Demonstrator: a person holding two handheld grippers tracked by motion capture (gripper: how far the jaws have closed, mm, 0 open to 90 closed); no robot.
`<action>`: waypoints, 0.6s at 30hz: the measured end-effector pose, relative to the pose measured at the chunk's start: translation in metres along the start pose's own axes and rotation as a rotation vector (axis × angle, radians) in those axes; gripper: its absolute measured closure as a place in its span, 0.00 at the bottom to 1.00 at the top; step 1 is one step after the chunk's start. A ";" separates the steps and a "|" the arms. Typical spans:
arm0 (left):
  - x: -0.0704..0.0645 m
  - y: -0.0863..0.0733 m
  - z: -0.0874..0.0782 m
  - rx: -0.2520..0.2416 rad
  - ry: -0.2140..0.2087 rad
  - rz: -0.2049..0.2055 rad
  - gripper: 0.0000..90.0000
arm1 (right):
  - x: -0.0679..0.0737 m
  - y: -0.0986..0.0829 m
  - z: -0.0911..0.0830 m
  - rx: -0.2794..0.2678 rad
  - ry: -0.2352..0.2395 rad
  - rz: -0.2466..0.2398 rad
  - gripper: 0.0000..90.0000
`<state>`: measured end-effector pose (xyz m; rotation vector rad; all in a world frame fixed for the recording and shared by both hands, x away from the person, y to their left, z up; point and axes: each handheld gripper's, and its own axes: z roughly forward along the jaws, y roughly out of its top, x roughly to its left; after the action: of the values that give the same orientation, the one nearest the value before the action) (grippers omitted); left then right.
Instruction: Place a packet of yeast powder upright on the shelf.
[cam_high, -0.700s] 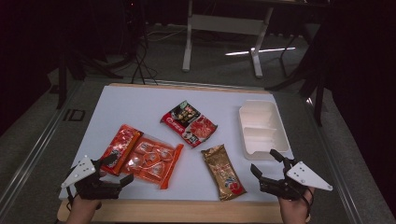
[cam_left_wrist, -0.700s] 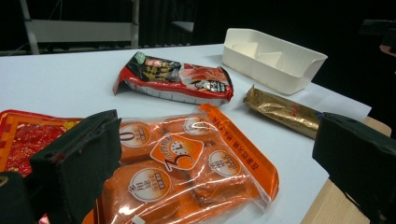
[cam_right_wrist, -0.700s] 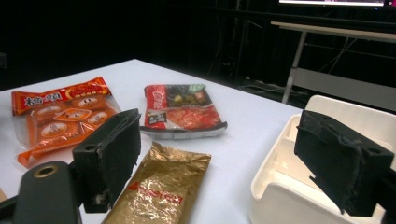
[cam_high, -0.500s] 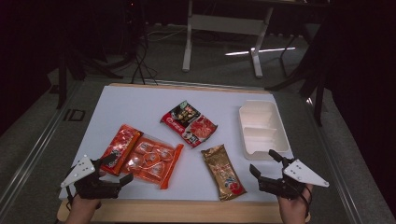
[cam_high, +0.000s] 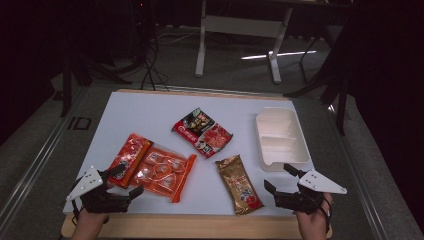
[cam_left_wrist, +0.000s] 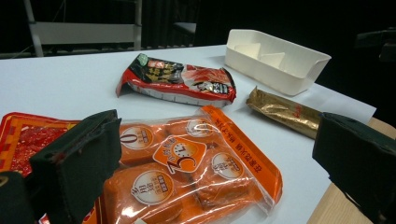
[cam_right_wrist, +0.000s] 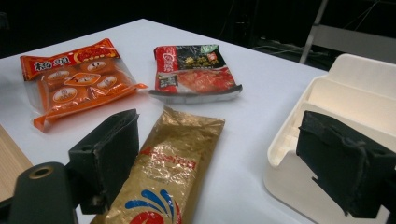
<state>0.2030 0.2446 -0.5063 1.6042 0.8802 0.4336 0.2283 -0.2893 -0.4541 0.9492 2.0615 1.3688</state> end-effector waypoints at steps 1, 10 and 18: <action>0.000 0.000 0.000 0.000 0.000 0.000 0.02 | 0.001 0.001 -0.001 -0.002 -0.002 -0.007 0.14; -0.003 0.000 0.000 0.005 -0.012 0.007 0.02 | 0.009 0.022 -0.007 -0.024 -0.041 -0.006 0.15; -0.002 -0.001 0.003 0.015 -0.018 0.007 0.02 | 0.011 0.037 -0.001 0.004 -0.063 -0.048 0.16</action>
<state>0.2037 0.2406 -0.5074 1.6230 0.8661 0.4178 0.2308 -0.2721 -0.4195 0.9264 2.0278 1.2945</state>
